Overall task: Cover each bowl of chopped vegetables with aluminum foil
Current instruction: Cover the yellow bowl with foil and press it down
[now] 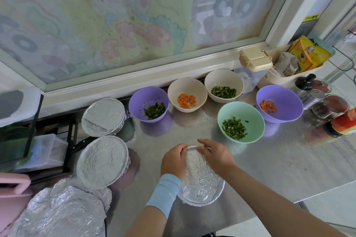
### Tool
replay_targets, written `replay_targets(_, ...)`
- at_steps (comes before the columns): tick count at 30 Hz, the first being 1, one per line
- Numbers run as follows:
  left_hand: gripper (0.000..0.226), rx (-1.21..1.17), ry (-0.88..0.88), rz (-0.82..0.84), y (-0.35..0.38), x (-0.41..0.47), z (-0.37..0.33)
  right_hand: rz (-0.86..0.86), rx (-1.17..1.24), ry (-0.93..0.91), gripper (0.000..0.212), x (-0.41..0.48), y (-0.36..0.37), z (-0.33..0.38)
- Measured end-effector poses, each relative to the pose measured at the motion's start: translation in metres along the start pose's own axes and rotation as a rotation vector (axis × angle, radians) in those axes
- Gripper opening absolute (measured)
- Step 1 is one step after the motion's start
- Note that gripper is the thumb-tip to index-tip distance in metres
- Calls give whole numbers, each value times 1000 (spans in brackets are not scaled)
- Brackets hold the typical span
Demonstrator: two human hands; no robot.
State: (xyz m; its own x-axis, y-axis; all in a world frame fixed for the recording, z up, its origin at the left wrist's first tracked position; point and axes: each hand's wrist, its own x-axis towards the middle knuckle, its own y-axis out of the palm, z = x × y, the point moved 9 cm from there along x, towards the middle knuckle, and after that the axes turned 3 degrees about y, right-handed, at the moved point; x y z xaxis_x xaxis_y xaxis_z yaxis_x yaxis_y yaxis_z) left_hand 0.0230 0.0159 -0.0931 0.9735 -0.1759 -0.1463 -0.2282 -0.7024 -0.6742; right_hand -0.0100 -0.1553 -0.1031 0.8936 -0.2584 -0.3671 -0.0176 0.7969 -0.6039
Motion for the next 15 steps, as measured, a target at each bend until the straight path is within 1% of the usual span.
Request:
replay_targets(1, 22, -3, -24, -10, -2, -1, 3, -16, 26, 13, 34, 1, -4, -1)
replay_targets(3, 24, -7, -24, -13, -4, 0, 2, -62, 15, 15, 32, 1, -11, -3)
replay_targets(5, 36, -41, 25, 14, -2, 3, -5, -95, -15, -2, 25, -1, -12, -3)
replay_targets(6, 38, -53, 59, 37, 0, 5, -10, -109, -7, -10, 22, -3, -10, -4)
replay_targets(9, 26, -60, 141, 90, 9, 8, -20, -131, 31, -8, 19, -5, -6, -7)
replay_targets(11, 21, -68, 133, 85, 11, 9, -17, -125, 27, -11, 19, -4, -4, -9)
replay_targets(15, 20, -53, 101, 59, 11, 7, -13, -82, -24, 6, 20, 0, 1, -9)
